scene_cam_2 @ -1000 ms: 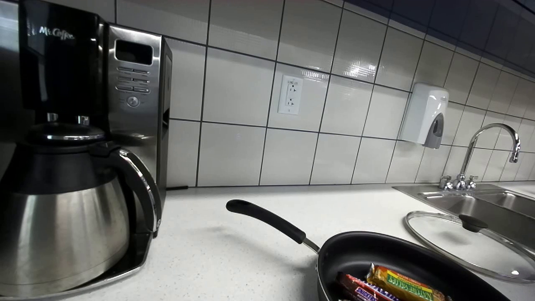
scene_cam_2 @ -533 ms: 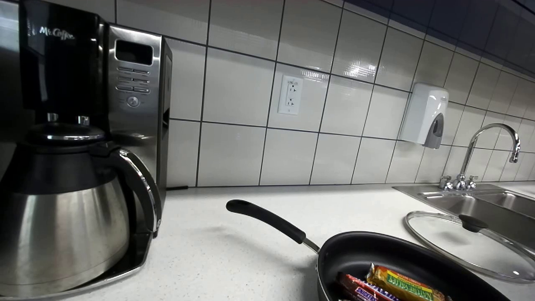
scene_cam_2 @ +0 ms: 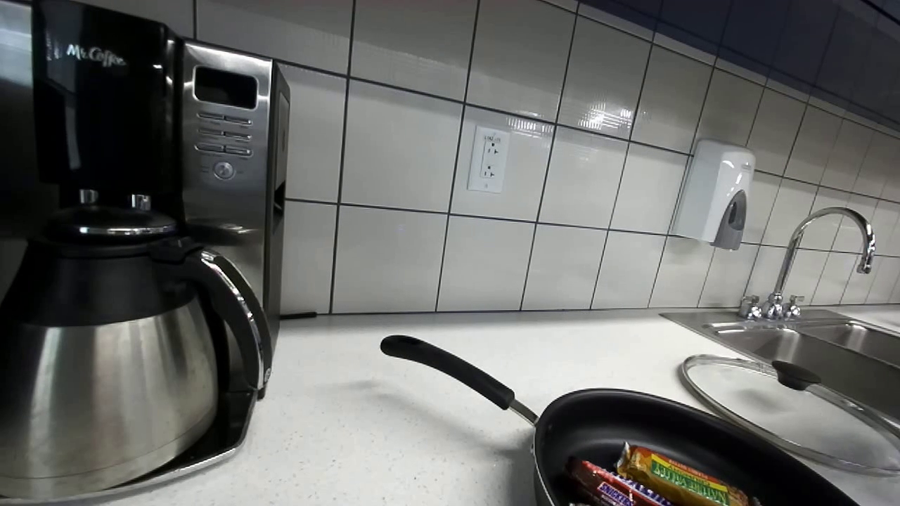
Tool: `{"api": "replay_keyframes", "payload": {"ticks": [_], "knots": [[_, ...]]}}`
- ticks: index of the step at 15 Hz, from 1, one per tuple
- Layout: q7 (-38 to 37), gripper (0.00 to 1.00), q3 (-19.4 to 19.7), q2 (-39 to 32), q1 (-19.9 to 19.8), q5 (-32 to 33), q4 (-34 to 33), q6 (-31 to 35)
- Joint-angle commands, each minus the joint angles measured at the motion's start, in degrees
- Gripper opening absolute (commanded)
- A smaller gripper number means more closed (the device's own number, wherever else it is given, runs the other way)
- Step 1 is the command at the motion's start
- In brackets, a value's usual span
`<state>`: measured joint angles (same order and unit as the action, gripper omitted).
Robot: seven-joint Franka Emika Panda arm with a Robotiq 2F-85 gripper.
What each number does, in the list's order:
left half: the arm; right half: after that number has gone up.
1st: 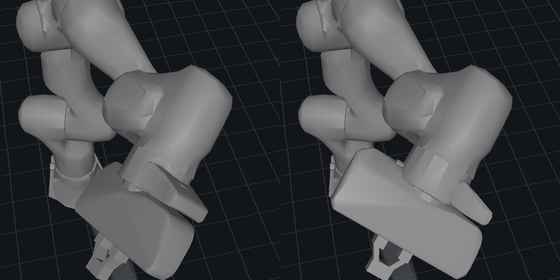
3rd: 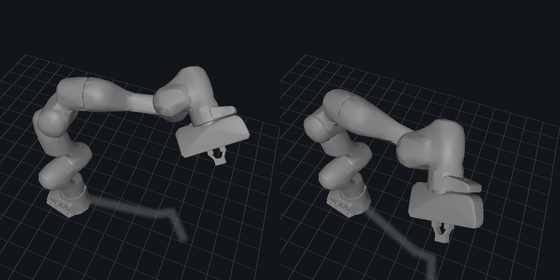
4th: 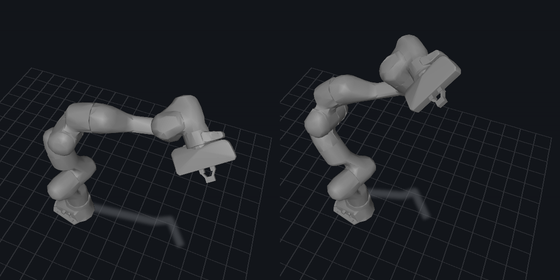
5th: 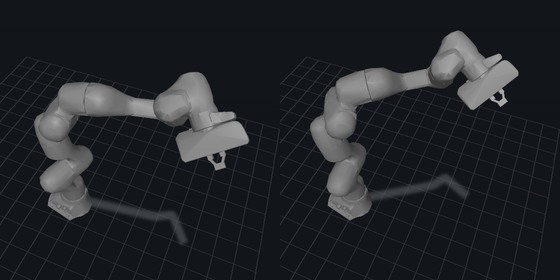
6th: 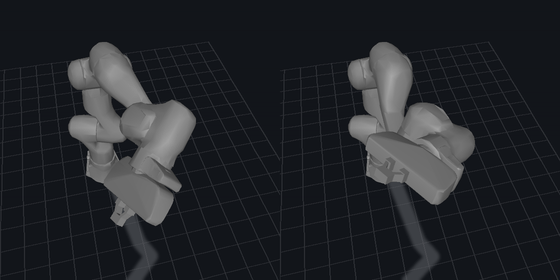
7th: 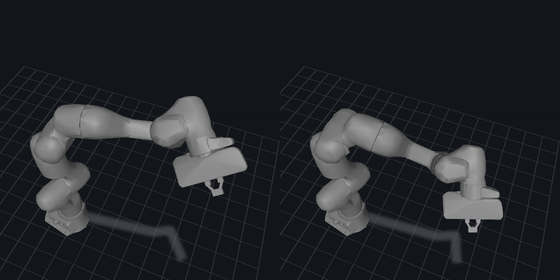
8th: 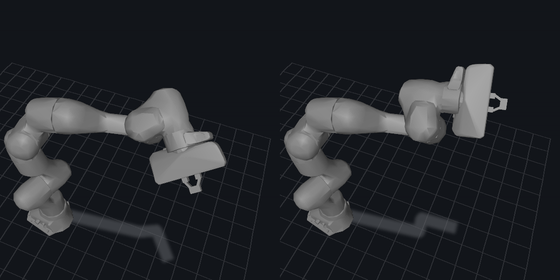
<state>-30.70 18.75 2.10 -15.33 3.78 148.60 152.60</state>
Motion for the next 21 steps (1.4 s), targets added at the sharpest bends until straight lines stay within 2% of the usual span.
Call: {"api": "replay_keyframes", "payload": {"ticks": [1, 10, 15, 21], "knots": [[5.98, 0.04, -3.44, 2.61, 1.23, 0.73, -0.56, -2.81], [25.25, 0.04, -9.85, 3.40, 8.23, -4.41, -1.78, -2.56], [35.98, 0.04, -12.64, 6.41, 12.34, -6.82, -0.44, -3.20], [47.06, 0.04, -16.30, 8.81, 19.36, -10.93, 1.92, -5.29]]}}
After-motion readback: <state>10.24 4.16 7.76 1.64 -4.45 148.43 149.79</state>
